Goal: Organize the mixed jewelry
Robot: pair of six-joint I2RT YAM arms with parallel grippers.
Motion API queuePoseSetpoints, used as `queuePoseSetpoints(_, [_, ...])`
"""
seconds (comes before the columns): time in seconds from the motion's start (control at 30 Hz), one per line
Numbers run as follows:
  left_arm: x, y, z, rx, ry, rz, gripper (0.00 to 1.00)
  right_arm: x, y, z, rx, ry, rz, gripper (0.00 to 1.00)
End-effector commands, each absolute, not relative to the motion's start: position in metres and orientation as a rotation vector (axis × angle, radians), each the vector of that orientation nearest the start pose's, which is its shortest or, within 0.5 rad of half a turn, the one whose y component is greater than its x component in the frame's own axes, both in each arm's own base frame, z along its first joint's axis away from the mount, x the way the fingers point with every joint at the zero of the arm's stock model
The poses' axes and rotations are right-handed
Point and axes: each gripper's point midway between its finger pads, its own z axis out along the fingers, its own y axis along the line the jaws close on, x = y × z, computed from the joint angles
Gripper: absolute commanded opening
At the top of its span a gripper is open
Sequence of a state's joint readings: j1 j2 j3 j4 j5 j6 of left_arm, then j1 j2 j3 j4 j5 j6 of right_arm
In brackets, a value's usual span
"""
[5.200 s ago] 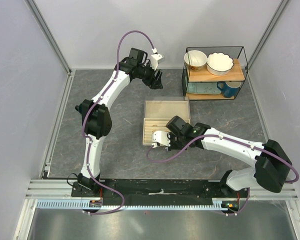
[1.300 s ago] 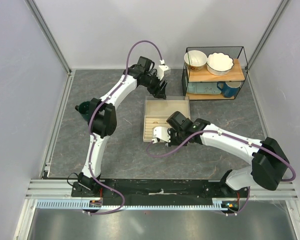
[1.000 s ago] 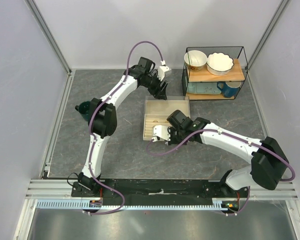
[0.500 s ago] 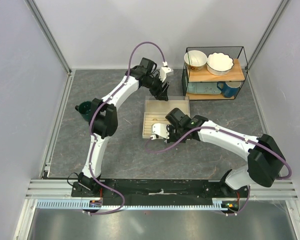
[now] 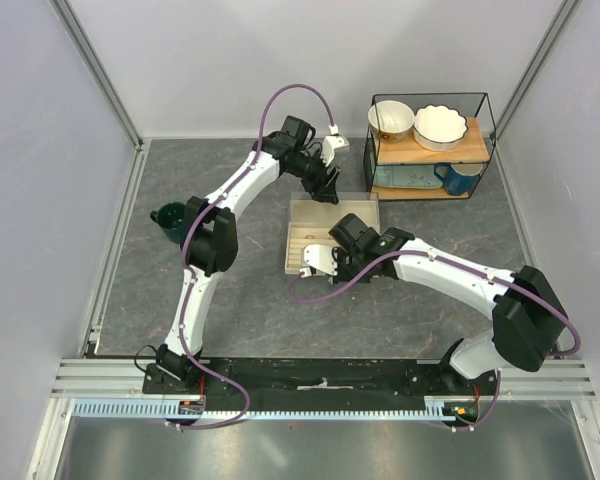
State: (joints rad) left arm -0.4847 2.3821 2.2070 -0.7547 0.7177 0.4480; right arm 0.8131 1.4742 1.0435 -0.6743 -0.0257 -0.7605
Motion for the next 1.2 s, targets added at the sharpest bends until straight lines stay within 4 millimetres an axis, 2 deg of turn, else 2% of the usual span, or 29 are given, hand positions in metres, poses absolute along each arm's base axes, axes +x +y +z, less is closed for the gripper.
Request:
queuePoseSetpoints(0.0, [0.424, -0.35, 0.074, 1.466, 2.054, -0.941, 0.68, 0.278, 0.232, 0.123, -1.797, 1.808, -0.05, 0.03])
queuePoseSetpoints(0.43, [0.41, -0.349, 0.063, 1.535, 2.062, -0.962, 0.67, 0.288, 0.227, 0.126, -1.784, 1.812, -0.115, 0.08])
queuePoseSetpoints(0.6, [0.402, -0.349, 0.059, 1.567, 2.067, -0.977, 0.66, 0.293, 0.225, 0.127, -1.773, 1.819, -0.145, 0.14])
queuePoseSetpoints(0.83, [0.399, -0.348, 0.057, 1.58, 2.071, -0.98, 0.65, 0.301, 0.227, 0.135, -1.745, 1.809, -0.168, 0.17])
queuePoseSetpoints(0.97, [0.4, -0.349, 0.055, 1.582, 2.07, -0.982, 0.65, 0.304, 0.228, 0.14, -1.729, 1.801, -0.178, 0.14])
queuePoseSetpoints(1.17, [0.399, -0.35, 0.054, 1.574, 2.078, -0.989, 0.64, 0.307, 0.231, 0.141, -1.704, 1.806, -0.177, 0.0])
